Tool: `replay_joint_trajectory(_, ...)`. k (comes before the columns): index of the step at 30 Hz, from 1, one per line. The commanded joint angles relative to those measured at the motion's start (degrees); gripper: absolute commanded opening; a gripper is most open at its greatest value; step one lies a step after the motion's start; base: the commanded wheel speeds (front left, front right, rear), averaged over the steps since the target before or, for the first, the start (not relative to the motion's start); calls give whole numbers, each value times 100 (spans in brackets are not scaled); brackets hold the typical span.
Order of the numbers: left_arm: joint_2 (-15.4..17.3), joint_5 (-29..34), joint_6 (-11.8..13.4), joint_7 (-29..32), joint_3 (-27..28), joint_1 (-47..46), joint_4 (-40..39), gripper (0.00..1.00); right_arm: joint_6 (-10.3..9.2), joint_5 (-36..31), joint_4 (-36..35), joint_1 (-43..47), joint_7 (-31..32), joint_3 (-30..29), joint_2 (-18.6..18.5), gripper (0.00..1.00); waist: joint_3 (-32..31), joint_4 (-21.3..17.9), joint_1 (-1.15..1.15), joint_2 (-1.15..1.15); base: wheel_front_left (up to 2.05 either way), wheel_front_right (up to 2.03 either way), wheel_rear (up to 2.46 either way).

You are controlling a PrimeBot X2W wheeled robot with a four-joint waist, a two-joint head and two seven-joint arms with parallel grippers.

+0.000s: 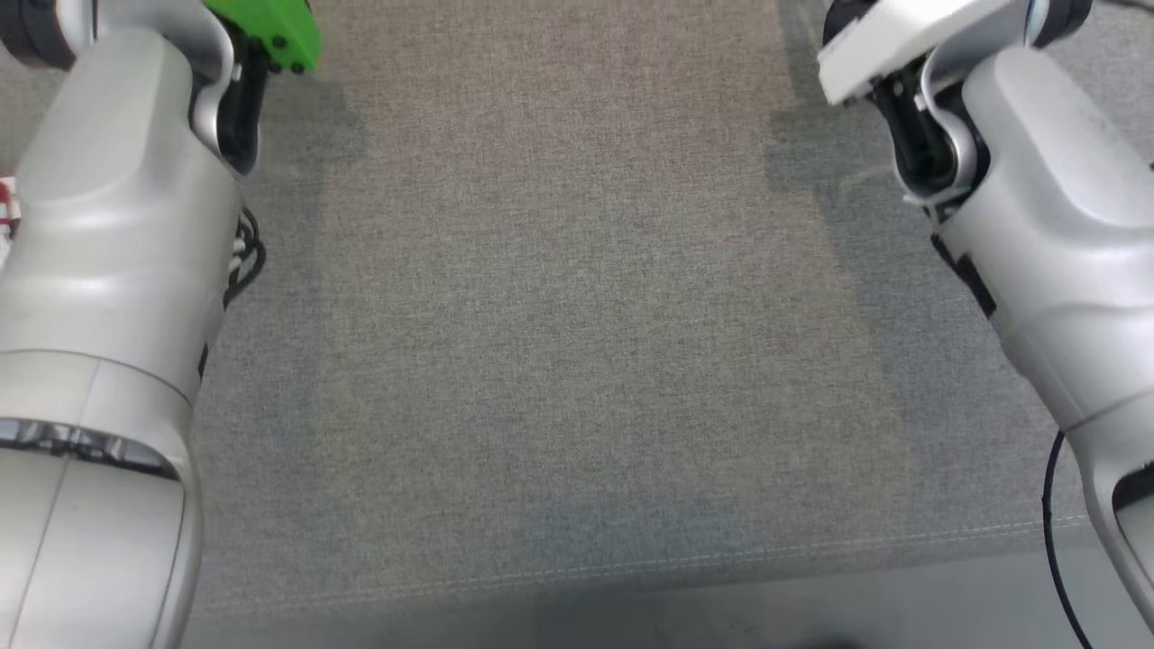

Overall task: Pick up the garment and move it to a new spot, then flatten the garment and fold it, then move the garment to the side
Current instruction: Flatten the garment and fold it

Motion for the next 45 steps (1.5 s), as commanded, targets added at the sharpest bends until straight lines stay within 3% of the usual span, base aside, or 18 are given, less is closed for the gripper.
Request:
replay_joint_trajectory(1,21,-22,-17,-107,-18,274,-35,0,-6,120,-138,316,-10,82,-94,0,-152,-31,0,0,0,0,0)
replay_joint_trajectory(10,92,-142,-46,-281,147,1812,-695,0,-6,582,-778,1878,-11,503,-332,0,-864,-70,0,0,0,0,0)
replay_joint_trajectory(21,394,187,581,-276,441,4604,-3228,0,-6,531,-1241,3386,-11,718,-605,0,-1646,-52,0,0,0,0,0)
replay_joint_trajectory(29,812,120,1353,412,290,6637,-5409,0,-5,472,-1386,4358,-11,1229,-873,0,-2090,-50,0,0,0,0,0)
replay_joint_trajectory(37,1113,-22,2182,1153,240,8160,-7242,0,-6,617,-1566,5144,-11,1160,-1125,0,-2466,42,0,0,0,0,0)
replay_joint_trajectory(45,1313,-161,2585,1651,204,8850,-8145,0,-6,593,-1918,5881,0,808,-1184,0,-2567,74,0,0,0,0,0)
